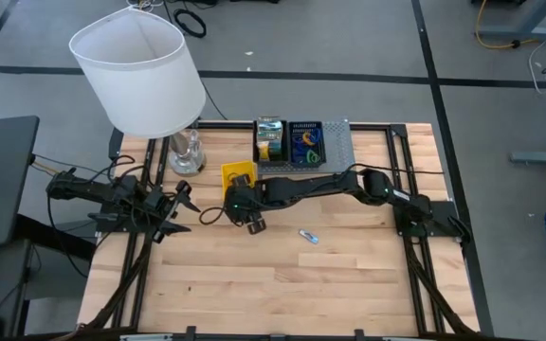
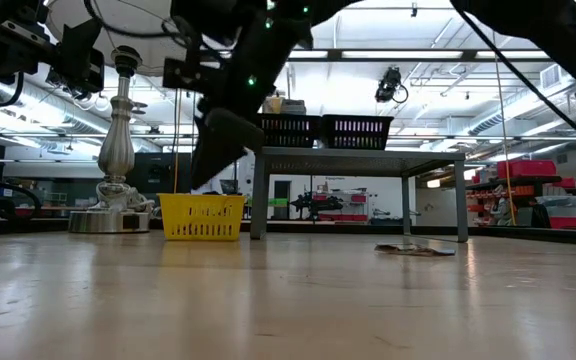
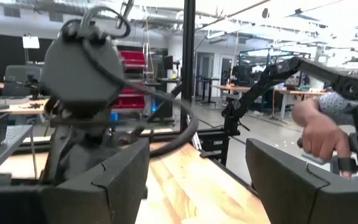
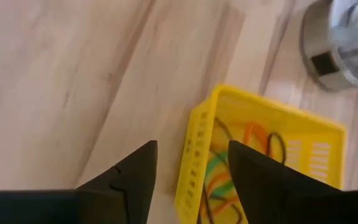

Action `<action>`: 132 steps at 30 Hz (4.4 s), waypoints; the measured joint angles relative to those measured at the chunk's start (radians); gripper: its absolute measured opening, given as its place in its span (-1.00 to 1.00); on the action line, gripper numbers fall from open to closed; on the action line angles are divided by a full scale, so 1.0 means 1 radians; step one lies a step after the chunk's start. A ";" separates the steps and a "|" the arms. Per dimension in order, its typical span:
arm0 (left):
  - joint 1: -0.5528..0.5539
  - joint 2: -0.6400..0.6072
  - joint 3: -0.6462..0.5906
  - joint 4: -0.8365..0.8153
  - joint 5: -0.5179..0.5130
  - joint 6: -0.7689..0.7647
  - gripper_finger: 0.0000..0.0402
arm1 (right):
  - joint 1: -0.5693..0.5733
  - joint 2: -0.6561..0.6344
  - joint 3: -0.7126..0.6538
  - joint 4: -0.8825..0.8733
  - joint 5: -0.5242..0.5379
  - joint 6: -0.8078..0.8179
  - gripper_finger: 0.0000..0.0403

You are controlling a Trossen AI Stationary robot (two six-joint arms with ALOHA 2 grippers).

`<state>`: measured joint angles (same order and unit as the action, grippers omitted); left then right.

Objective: Pick & Place Office Desk Supplies
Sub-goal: Put the yellow bin on the shelf

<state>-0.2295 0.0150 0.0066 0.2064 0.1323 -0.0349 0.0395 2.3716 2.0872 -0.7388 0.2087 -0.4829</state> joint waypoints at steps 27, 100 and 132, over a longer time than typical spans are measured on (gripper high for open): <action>0.000 0.000 0.000 0.004 0.000 0.000 0.34 | -0.043 0.053 0.000 -0.021 -0.029 -0.012 -0.30; 0.000 0.000 0.000 0.003 0.000 0.000 0.34 | 0.539 -0.162 0.005 -0.832 0.230 1.354 -0.97; 0.000 0.000 0.000 0.003 0.000 0.000 0.34 | 0.360 -0.187 0.005 -0.831 0.287 0.873 -0.97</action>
<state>-0.2298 0.0147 0.0065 0.2096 0.1320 -0.0349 0.3991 2.1841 2.0919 -1.5700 0.4959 0.3896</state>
